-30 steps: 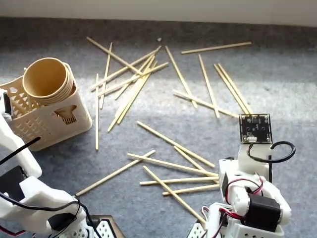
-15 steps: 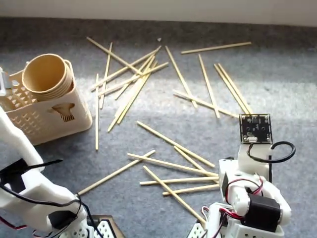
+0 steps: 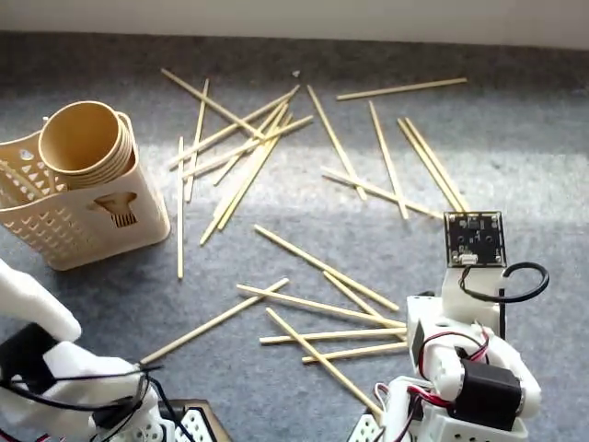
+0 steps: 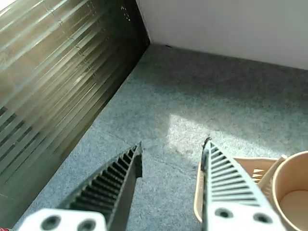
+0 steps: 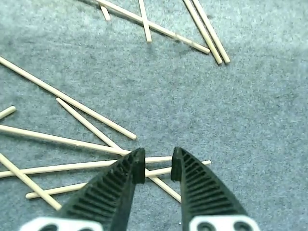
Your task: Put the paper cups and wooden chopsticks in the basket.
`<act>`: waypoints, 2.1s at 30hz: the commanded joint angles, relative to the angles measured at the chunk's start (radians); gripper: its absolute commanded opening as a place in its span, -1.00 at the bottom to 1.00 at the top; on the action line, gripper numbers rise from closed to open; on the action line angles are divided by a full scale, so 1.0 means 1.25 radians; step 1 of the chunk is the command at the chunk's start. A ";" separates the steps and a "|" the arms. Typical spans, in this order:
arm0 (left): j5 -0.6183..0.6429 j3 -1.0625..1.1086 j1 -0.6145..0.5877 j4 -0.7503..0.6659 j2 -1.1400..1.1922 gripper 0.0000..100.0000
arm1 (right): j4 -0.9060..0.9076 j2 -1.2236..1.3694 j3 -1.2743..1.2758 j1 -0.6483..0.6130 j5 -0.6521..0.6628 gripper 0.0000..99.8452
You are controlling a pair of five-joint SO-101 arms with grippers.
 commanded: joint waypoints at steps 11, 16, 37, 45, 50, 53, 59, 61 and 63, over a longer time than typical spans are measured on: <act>-0.083 0.762 0.277 -0.095 -0.532 -0.57 | -0.009 0.129 -0.004 -0.039 0.012 -0.78; -0.083 0.780 0.141 -0.129 -0.479 -0.57 | -0.009 0.129 -0.004 -0.039 0.012 -0.78; -0.088 0.730 -0.106 -0.328 -0.089 -0.57 | -0.009 0.129 -0.006 -0.039 0.014 -0.78; -0.117 0.736 -0.010 -0.166 -0.037 -0.57 | -0.009 0.129 -0.006 -0.039 0.014 -0.78; -0.122 0.737 0.030 -0.076 -0.004 -0.57 | -0.009 0.129 -0.004 -0.039 0.014 -0.78; -0.122 0.737 0.040 -0.050 0.002 -0.57 | -0.009 0.129 -0.004 -0.039 0.014 -0.78; -0.156 0.778 0.057 0.011 -0.001 -0.57 | -0.009 0.129 -0.004 -0.039 0.014 -0.78; -0.187 0.837 0.057 0.011 -0.004 -0.58 | -0.009 0.129 -0.004 -0.039 0.014 -0.78; -0.227 0.889 0.056 0.011 -0.004 -0.62 | -0.009 0.129 -0.006 -0.039 0.014 -0.78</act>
